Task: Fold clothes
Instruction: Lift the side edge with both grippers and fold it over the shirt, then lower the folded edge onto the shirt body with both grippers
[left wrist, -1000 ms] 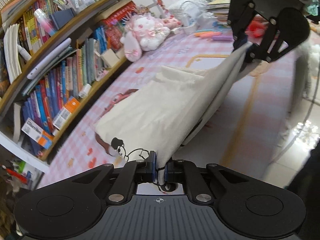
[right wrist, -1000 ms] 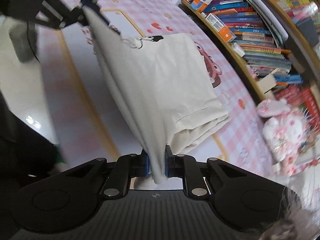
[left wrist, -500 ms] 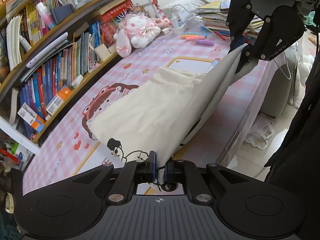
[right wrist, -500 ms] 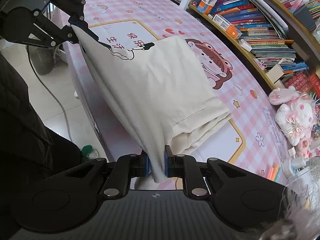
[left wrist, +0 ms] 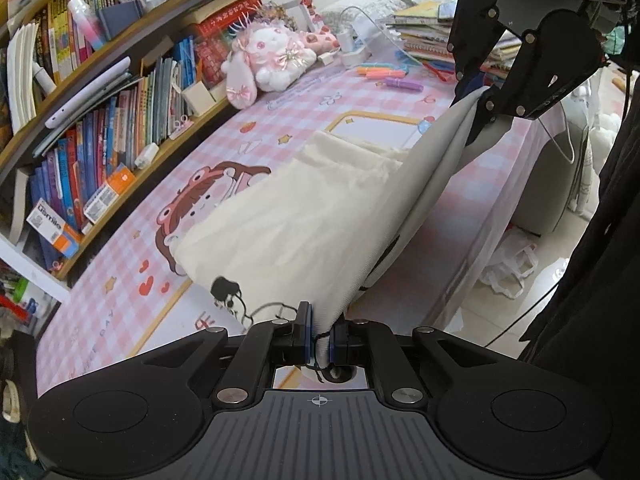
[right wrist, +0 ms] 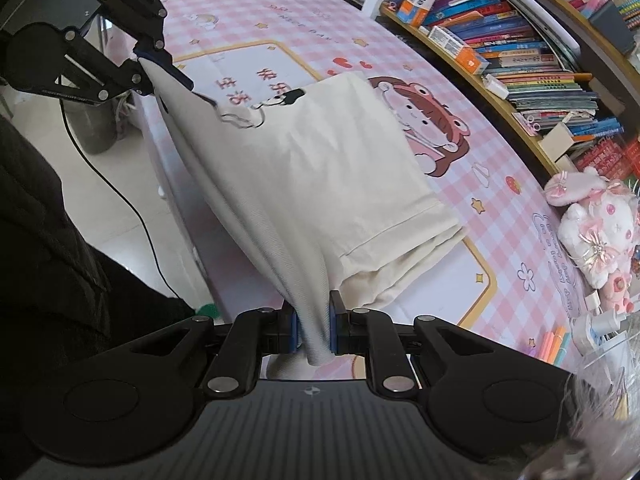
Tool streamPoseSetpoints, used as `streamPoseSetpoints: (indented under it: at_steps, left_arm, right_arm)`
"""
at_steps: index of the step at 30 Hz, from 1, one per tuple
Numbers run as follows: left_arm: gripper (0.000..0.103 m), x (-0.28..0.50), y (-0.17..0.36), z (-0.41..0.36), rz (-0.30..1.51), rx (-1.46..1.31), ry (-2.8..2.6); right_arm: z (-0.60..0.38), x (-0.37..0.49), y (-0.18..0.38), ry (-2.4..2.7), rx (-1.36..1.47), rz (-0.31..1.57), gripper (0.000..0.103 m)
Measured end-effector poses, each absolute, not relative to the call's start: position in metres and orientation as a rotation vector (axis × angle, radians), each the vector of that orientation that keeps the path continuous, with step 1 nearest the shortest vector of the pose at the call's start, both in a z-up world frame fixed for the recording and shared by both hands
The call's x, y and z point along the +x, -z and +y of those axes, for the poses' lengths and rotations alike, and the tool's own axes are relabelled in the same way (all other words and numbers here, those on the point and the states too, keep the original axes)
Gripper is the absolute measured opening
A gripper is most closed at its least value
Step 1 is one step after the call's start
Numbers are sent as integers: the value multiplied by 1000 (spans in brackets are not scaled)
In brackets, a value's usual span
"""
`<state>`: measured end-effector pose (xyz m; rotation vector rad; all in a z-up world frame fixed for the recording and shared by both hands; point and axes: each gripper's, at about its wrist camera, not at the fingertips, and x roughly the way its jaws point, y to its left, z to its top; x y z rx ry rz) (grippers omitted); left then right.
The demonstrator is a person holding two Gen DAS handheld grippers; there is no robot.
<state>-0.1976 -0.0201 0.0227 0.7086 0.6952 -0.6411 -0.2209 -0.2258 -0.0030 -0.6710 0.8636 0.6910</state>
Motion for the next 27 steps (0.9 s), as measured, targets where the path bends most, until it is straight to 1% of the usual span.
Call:
streamPoseSetpoints:
  at_steps: [11, 16, 22, 27]
  left_arm:
    - [8, -164, -38, -13, 695, 693, 699]
    - [8, -142, -51, -8, 683, 643, 703]
    - [8, -92, -76, 1, 640, 558, 708]
    - [8, -37, -71, 8, 701, 487, 715]
  right_arm:
    - [-230, -192, -14, -676, -619, 884, 14]
    - [-233, -168, -31, -653, -632, 839, 14]
    - [-238, -132, -53, -619, -635, 780, 14]
    - [-239, -76, -57, -614, -575, 795, 14]
